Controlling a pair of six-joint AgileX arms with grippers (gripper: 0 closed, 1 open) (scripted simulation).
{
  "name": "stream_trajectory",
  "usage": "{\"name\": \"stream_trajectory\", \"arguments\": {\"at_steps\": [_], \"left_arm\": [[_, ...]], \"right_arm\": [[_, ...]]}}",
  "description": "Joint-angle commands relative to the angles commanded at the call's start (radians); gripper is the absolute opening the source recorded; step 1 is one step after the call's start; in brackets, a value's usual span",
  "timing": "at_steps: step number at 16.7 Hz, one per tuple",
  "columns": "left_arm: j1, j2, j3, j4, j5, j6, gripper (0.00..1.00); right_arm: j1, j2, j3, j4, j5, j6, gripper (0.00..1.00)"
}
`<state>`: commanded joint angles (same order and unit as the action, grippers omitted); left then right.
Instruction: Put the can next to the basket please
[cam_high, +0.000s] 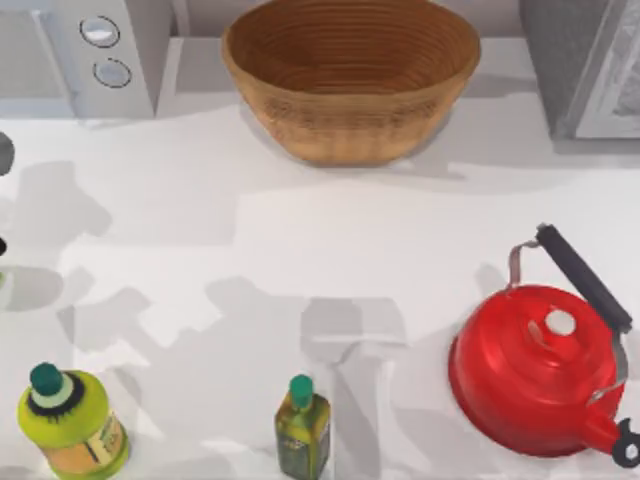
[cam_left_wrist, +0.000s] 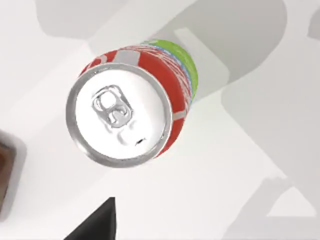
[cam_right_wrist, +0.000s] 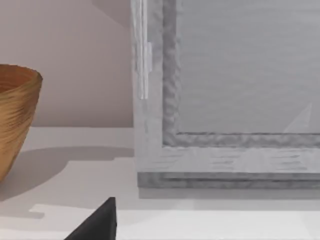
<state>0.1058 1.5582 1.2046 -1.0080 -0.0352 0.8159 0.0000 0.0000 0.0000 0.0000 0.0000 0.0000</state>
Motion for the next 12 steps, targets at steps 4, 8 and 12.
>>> {"name": "stream_trajectory", "arguments": {"at_steps": [4, 8, 12], "left_arm": [[0.044, 0.259, 0.252, -0.156, 0.015, 0.118, 1.00], [0.074, 0.394, 0.407, -0.222, 0.033, 0.174, 1.00], [0.078, 0.409, 0.426, -0.228, 0.036, 0.180, 1.00]], "right_arm": [[0.000, 0.000, 0.000, 0.000, 0.000, 0.000, 1.00], [0.000, 0.000, 0.000, 0.000, 0.000, 0.000, 1.00], [0.000, 0.000, 0.000, 0.000, 0.000, 0.000, 1.00]]}}
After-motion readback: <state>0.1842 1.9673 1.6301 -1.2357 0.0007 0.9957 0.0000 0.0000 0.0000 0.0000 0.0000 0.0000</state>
